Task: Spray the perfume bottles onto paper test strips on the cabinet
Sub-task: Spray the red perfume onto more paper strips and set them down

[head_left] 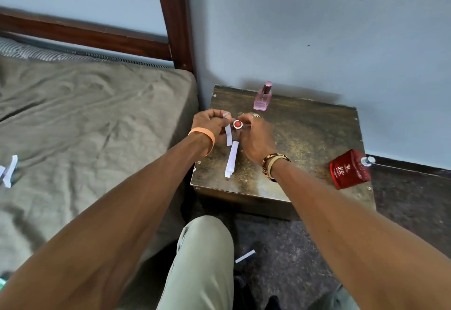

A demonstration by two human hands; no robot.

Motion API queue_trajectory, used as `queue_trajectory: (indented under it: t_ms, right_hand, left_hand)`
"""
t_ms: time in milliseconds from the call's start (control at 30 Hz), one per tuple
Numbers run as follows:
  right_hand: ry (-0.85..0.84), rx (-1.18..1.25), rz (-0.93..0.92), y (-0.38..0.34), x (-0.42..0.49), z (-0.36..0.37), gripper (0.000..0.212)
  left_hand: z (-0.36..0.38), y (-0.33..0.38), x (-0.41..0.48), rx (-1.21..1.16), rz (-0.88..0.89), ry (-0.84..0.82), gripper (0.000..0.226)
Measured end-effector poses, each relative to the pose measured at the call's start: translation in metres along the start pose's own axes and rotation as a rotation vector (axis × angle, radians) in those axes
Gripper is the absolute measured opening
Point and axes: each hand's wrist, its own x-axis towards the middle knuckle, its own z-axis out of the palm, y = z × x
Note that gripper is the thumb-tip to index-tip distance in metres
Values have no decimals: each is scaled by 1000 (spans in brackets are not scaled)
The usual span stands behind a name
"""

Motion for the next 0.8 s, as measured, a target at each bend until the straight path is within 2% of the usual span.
queue_trajectory:
  t_ms: [200,467,600,800]
  right_hand:
    - [94,58,14,6,-35,-59,40]
    - [271,19,49,32,-90,-152,39]
    - [348,-22,52,47,-108,-188,39]
    - [416,-20,107,67,-125,-227,39]
  left_hand:
    - [44,28,-47,49,11,-151,6]
    - [127,38,-113,38,15,-376,5]
    - [164,40,-138,22,29,-443,12]
    - [204,37,-165,46,64,-508,9]
